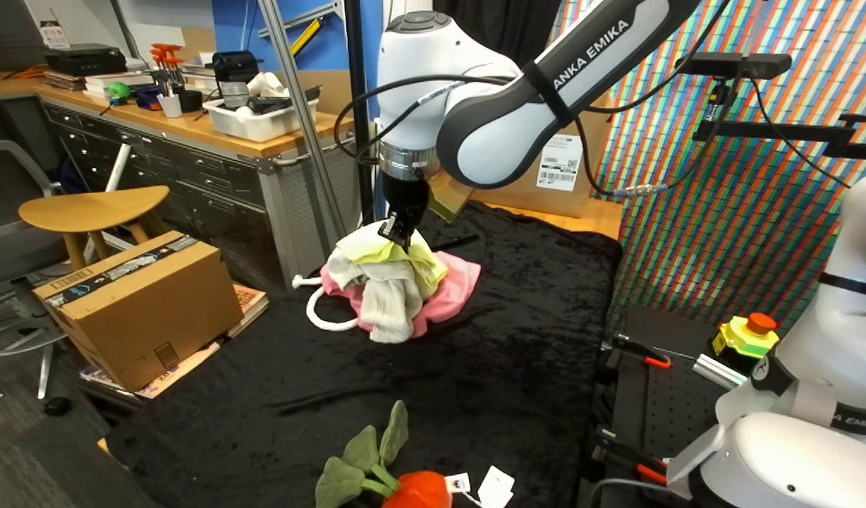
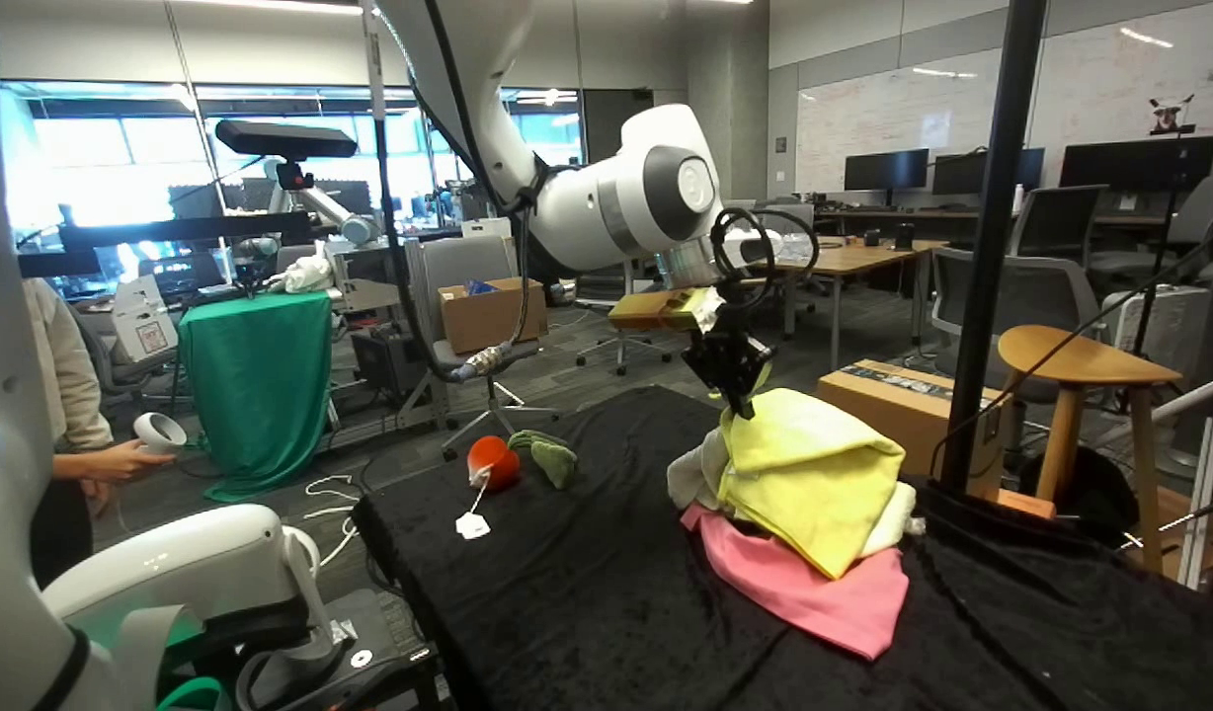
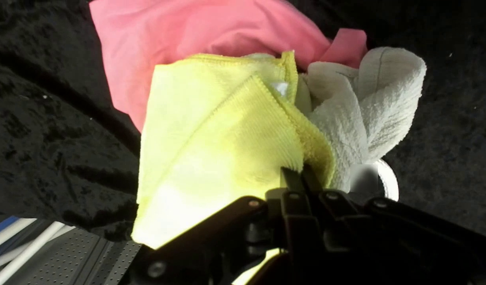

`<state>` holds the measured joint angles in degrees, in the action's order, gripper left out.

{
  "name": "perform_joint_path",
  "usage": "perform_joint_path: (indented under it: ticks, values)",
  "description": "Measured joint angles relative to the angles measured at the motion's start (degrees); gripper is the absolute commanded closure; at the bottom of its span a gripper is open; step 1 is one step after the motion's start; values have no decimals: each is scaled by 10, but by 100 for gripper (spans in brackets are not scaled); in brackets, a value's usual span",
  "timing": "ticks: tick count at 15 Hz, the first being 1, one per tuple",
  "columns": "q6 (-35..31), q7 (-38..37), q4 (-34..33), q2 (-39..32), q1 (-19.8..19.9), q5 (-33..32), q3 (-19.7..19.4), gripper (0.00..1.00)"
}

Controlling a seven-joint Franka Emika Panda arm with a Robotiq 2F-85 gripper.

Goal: Pile all the objects on the middle back of the table

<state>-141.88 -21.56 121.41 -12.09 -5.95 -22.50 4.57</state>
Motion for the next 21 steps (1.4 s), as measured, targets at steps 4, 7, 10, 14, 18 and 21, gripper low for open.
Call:
perform_joint_path:
  ticks: [4, 7, 10, 14, 18, 21]
  values:
    - [0, 0, 0, -12, -13, 1, -3, 71]
    - [0, 0, 0, -14, -15, 9, -6, 56]
    - [4, 0, -2, -11, -15, 12, -12, 34]
    - [29, 9, 0, 12, -15, 13, -16, 3]
    - [56, 37, 16, 58, -15, 16, -11, 0]
    - [68, 58, 33, 91, -15, 19, -1, 0]
